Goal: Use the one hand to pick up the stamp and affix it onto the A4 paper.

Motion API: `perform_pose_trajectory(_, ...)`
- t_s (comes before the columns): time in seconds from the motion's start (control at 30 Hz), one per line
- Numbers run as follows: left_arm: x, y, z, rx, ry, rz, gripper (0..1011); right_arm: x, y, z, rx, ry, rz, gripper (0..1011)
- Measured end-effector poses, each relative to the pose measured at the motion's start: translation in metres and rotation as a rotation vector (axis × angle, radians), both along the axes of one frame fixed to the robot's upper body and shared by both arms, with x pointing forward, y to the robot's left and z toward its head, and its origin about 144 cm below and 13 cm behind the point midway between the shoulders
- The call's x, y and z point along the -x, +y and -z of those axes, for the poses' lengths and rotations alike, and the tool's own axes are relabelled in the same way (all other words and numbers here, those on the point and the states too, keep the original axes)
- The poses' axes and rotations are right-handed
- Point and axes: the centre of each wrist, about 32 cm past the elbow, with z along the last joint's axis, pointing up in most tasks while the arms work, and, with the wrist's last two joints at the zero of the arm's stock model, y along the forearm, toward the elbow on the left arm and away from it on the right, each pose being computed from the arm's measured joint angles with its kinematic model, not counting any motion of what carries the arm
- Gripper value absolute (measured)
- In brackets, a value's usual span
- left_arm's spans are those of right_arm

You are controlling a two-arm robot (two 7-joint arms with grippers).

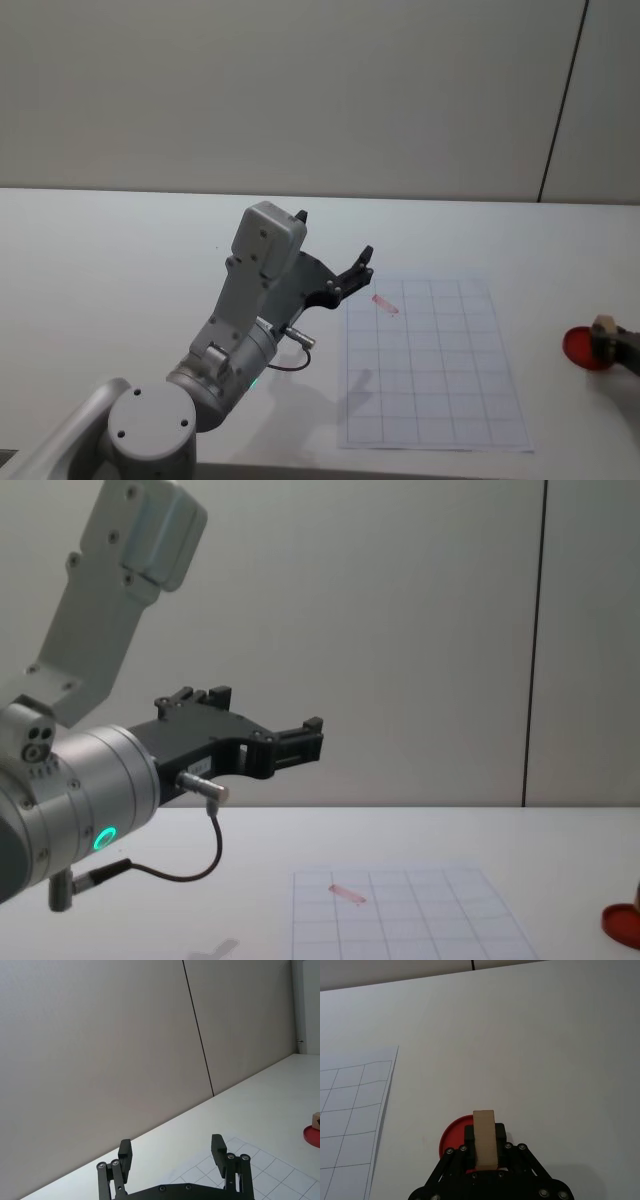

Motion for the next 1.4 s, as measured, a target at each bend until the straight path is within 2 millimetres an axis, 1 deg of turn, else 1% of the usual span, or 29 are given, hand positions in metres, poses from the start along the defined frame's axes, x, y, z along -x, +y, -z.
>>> perform_pose_trajectory(0.33,0.0,0.0,0.0,0.0,0.0,0.0,1002,-0.001,-0.002,0.002,-0.002,0.008,0.0,217)
perform_pose_trajectory(0.87,0.0,0.0,0.0,0.0,0.0,0.0,1002,0.003,0.004,-0.005,-0.014,-0.01,-0.014,217)
perform_pose_trajectory(1.2,0.0,0.0,0.0,0.0,0.0,0.0,1002,0.006,0.008,-0.019,-0.019,-0.072,-0.032,217)
perform_pose_trajectory(1.4,0.0,0.0,0.0,0.0,0.0,0.0,1002,0.013,0.01,-0.036,-0.019,-0.133,-0.051,217)
